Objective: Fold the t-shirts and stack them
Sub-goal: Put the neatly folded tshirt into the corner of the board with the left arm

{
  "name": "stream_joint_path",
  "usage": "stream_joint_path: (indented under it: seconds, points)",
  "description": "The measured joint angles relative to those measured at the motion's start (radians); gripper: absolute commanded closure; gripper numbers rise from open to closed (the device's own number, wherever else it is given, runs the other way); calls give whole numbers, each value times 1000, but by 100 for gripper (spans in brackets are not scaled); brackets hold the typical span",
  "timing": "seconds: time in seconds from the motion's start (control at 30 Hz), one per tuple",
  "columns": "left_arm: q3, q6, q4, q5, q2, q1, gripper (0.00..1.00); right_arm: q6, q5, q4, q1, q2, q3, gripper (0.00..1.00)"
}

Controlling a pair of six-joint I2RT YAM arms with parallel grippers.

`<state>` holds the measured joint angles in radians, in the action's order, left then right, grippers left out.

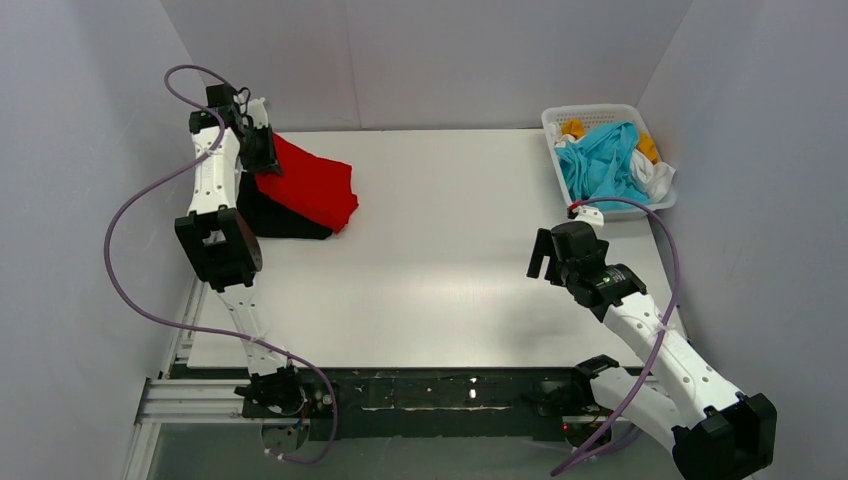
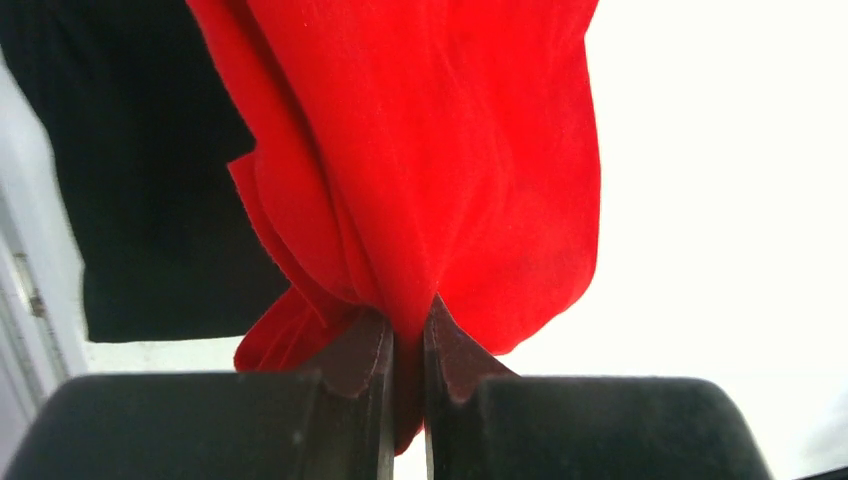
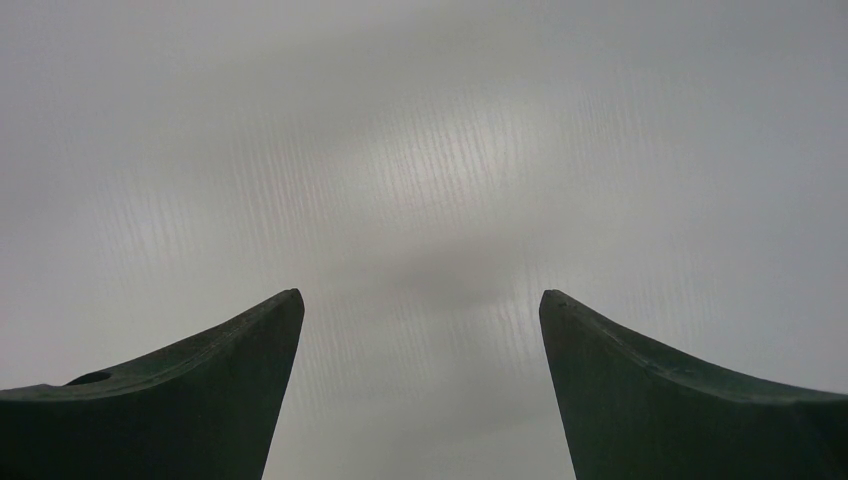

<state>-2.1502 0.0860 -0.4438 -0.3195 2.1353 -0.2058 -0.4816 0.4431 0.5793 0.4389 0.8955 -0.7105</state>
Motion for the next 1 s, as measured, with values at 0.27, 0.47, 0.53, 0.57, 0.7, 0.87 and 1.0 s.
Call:
stream_joint_path:
  seconds: [0.27,0.47,0.53,0.57,0.7,0.87,1.0]
  points:
    - [-101,38,-29,16,0,-9,100,8,0,-1,0,0,0,4]
    - [-149,47,-34,18,0,-7,100,10,0,-3,0,5,0,4]
    - [-149,52,-34,19,0,-7,100,11,0,-3,0,10,0,4]
    - [-148,55,-33,21,0,-8,100,11,0,-4,0,11,0,4]
    - [-95,74,-10,23,-4,-9,100,11,0,-3,0,16,0,4]
    - [11,93,26,11,4,-35,100,11,0,-2,0,16,0,5]
    - [63,103,68,-22,18,-98,100,10,0,2,0,16,0,5]
